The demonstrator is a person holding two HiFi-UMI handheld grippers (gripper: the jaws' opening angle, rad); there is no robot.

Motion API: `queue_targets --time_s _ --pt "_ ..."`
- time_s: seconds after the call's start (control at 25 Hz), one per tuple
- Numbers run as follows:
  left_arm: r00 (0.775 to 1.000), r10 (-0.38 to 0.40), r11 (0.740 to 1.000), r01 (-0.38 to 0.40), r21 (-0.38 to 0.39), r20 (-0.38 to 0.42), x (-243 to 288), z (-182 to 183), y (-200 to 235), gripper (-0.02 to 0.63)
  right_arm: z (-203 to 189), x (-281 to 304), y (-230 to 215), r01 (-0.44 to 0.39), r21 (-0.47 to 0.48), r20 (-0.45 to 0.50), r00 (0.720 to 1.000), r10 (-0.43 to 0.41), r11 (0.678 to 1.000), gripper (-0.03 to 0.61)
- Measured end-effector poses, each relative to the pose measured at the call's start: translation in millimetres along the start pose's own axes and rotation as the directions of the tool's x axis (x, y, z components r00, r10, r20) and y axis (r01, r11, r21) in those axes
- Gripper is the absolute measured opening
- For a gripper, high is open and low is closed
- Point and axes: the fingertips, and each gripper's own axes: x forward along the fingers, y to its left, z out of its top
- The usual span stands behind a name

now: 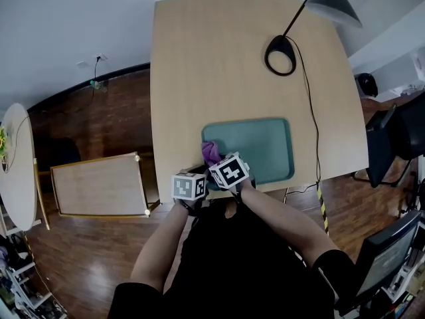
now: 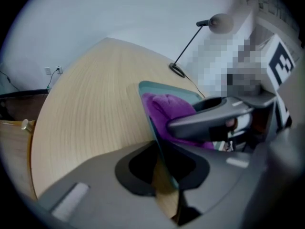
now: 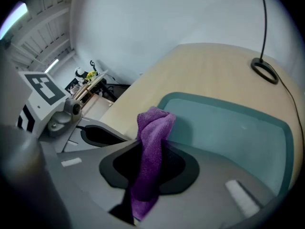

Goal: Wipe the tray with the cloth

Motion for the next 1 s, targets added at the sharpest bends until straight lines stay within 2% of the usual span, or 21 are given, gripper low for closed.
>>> queue_targets --time_s 0.08,0.32,0.48,0.6,0.72,0.88,1.0 --pt "1.0 -0.014 1.0 0.014 -0.008 0.001 1 -1 0 0.071 7 5 11 0.002 -0.027 0.007 1.0 -0.002 1.0 0.089" --pt "1.0 -0.012 1.0 0.012 -0.021 0.003 -5 0 10 0.071 2 7 3 -0.007 0.017 0.008 1.0 0.007 1.0 0.089" --pt "1.0 -0.02 0.999 0.02 -0.028 0.001 -2 -3 11 0.071 -8 -6 -18 0.02 0.018 0.02 1.0 -0.021 1.0 0.089" --pt "1.0 -0.005 0.999 0.005 -0.04 0.002 -2 -5 11 0.069 -28 -24 -50 0.055 0.038 0.02 0.998 -0.056 0.998 0.089" --pt "1.0 0.01 0.999 -0.01 -0.043 0.005 -2 -4 12 0.068 -54 -49 -100 0.123 0.074 0.015 0.992 -0.124 0.99 0.089" --pt "1.0 0.019 0.999 -0.019 -0.049 0.0 0 0 13 0.066 -82 -87 -172 0.22 0.129 0.016 0.974 -0.224 0.967 0.089" --pt "1.0 0.028 0.998 -0.028 -0.058 -0.007 -1 -3 19 0.064 -103 -103 -209 0.267 0.159 0.003 0.962 -0.271 0.95 0.089"
